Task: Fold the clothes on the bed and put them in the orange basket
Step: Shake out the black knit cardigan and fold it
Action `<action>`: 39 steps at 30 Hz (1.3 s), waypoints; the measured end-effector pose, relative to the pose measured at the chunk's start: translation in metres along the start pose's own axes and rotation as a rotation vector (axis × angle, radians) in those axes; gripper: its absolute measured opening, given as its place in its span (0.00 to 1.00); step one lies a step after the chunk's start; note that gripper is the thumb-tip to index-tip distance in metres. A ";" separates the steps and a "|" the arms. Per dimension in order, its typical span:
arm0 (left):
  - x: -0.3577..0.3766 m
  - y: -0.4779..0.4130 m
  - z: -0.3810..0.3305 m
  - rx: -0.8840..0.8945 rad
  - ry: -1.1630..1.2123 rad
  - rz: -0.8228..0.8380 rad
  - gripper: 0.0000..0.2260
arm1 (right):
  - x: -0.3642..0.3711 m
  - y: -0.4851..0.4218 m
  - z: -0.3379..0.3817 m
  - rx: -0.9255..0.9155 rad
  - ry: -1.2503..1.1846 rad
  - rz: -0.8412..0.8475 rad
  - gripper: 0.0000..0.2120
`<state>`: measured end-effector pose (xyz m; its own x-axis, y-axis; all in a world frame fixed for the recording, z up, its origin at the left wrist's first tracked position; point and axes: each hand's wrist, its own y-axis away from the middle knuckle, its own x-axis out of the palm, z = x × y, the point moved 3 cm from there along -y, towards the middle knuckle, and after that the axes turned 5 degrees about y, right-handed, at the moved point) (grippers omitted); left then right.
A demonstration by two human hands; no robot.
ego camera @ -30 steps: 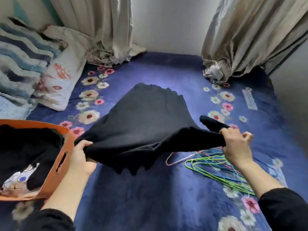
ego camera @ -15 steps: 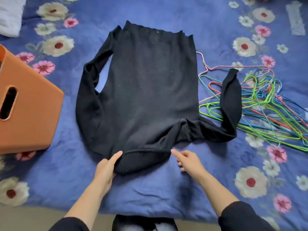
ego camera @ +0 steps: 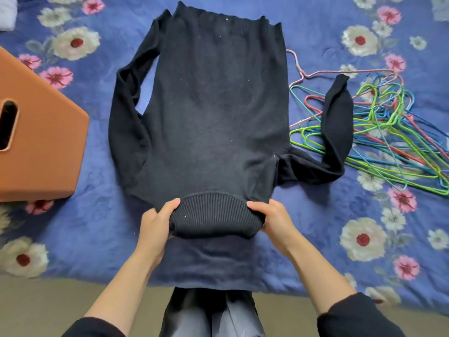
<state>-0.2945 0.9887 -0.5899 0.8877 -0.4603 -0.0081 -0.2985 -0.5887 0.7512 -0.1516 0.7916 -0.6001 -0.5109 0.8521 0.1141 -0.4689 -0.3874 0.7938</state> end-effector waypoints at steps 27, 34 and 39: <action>0.000 0.005 -0.005 -0.708 -0.254 0.310 0.13 | 0.016 0.019 -0.025 0.459 -0.293 -0.194 0.06; 0.051 -0.033 -0.063 -0.261 0.103 0.308 0.12 | -0.033 -0.010 0.060 0.092 -0.321 -0.491 0.09; 0.097 -0.015 -0.034 0.545 -0.869 0.423 0.13 | -0.101 -0.024 0.110 -0.352 0.378 -0.993 0.04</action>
<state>-0.1922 0.9759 -0.5796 0.1938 -0.8768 -0.4401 -0.8231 -0.3895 0.4133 -0.0093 0.7536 -0.5647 0.0454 0.7000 -0.7127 -0.9374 0.2764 0.2118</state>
